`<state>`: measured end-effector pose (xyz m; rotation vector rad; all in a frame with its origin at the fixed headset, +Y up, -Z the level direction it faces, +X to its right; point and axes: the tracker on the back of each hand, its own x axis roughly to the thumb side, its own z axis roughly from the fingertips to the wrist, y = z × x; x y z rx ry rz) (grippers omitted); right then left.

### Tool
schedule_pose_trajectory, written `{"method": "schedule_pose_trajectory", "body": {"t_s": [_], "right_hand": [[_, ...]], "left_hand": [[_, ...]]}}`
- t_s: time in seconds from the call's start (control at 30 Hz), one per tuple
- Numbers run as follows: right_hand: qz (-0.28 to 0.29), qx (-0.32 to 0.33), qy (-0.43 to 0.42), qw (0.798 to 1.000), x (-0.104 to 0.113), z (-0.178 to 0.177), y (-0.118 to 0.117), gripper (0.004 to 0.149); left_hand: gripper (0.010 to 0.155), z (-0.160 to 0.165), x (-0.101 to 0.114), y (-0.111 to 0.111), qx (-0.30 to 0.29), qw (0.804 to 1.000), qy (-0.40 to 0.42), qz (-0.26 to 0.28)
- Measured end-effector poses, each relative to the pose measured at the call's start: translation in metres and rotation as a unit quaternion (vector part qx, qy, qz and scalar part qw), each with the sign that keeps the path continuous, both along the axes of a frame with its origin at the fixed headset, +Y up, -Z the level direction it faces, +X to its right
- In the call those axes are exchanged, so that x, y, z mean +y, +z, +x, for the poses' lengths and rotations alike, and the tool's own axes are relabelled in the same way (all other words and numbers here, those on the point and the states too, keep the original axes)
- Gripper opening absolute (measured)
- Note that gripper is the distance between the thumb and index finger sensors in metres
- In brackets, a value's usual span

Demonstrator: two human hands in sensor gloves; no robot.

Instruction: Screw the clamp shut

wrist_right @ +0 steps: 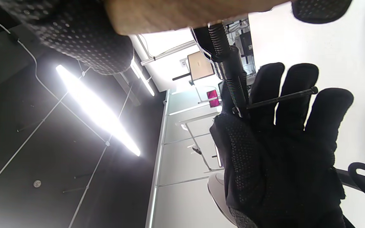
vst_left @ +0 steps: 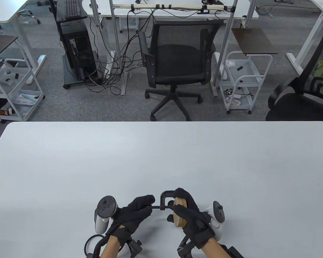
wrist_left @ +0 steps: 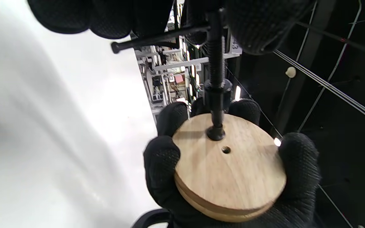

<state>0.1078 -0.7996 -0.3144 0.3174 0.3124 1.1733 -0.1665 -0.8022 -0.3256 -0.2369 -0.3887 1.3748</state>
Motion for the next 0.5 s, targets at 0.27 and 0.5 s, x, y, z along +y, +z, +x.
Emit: {"method": "schedule_pose_trajectory", "body": {"t_s": [0.27,0.5], "right_hand": [[0.001,-0.015,-0.004,1.000,0.001,0.002,0.000,0.075],[0.004,0.010,0.002,1.000,0.001,-0.002,0.001,0.075]], "left_hand": [[0.075,-0.010,-0.008,0.002,0.081,0.994,-0.050,-0.045],[0.077,0.001,-0.015,0.001,-0.012,0.997,0.007,-0.081]]}}
